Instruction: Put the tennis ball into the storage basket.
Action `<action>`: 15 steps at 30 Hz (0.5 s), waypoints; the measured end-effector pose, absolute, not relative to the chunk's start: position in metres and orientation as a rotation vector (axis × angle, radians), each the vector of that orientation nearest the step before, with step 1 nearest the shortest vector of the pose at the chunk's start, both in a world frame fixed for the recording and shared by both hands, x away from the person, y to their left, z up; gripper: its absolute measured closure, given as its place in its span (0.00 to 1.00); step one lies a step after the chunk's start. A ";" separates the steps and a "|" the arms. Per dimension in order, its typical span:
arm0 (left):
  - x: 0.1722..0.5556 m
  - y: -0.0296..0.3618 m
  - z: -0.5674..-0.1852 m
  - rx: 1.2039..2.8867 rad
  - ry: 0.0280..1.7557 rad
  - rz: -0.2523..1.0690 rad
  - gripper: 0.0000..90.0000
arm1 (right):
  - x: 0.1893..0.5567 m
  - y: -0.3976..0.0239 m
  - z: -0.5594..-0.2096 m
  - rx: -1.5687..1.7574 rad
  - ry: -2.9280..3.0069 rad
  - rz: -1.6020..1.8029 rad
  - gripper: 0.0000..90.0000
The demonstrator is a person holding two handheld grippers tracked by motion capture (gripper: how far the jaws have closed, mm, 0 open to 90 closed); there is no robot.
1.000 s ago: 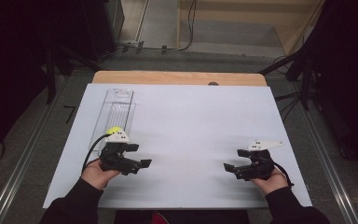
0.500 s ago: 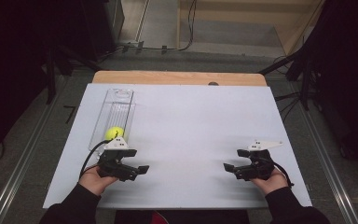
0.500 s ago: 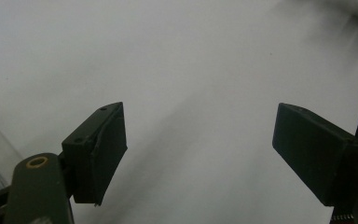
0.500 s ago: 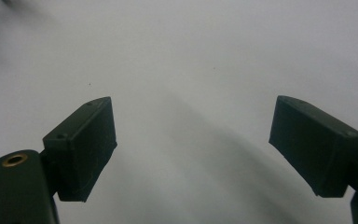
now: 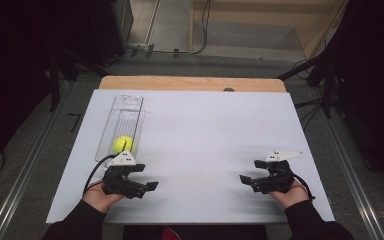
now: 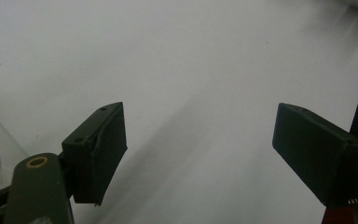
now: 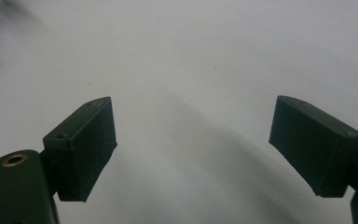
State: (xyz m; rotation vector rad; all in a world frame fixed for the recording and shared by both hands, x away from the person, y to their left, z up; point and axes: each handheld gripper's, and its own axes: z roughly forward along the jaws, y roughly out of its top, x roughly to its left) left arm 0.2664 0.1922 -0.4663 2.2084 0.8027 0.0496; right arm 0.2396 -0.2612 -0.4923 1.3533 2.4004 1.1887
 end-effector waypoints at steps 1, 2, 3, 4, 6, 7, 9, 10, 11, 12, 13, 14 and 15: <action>0.266 0.193 -0.466 2.208 0.806 0.052 0.20 | 0.240 -0.261 -0.492 1.353 2.401 1.189 0.14; 0.265 0.193 -0.467 2.211 0.804 0.051 0.20 | 0.240 -0.261 -0.492 1.353 2.400 1.189 0.14; 0.264 0.194 -0.467 2.207 0.803 0.049 0.20 | 0.240 -0.261 -0.492 1.351 2.401 1.189 0.14; 0.264 0.194 -0.468 2.211 0.803 0.051 0.20 | 0.240 -0.261 -0.492 1.352 2.401 1.189 0.14; 0.263 0.195 -0.469 2.210 0.810 0.051 0.20 | 0.240 -0.261 -0.493 1.354 2.402 1.190 0.14; 0.263 0.196 -0.469 2.213 0.807 0.053 0.20 | 0.240 -0.261 -0.492 1.354 2.402 1.189 0.14; 0.263 0.197 -0.470 2.212 0.813 0.051 0.20 | 0.240 -0.261 -0.492 1.353 2.403 1.192 0.14; 0.263 0.198 -0.470 2.214 0.815 0.050 0.20 | 0.240 -0.261 -0.492 1.352 2.404 1.190 0.14; 0.262 0.198 -0.471 2.215 0.817 0.052 0.20 | 0.239 -0.260 -0.492 1.356 2.403 1.191 0.14; 0.262 0.198 -0.471 2.221 0.813 0.053 0.20 | 0.240 -0.261 -0.493 1.355 2.403 1.190 0.14; 0.262 0.198 -0.472 2.218 0.814 0.055 0.20 | 0.240 -0.261 -0.493 1.354 2.403 1.191 0.14; 0.262 0.198 -0.472 2.218 0.814 0.054 0.20 | 0.240 -0.261 -0.493 1.355 2.404 1.192 0.14; 0.262 0.198 -0.472 2.218 0.814 0.055 0.20 | 0.240 -0.260 -0.493 1.356 2.404 1.192 0.14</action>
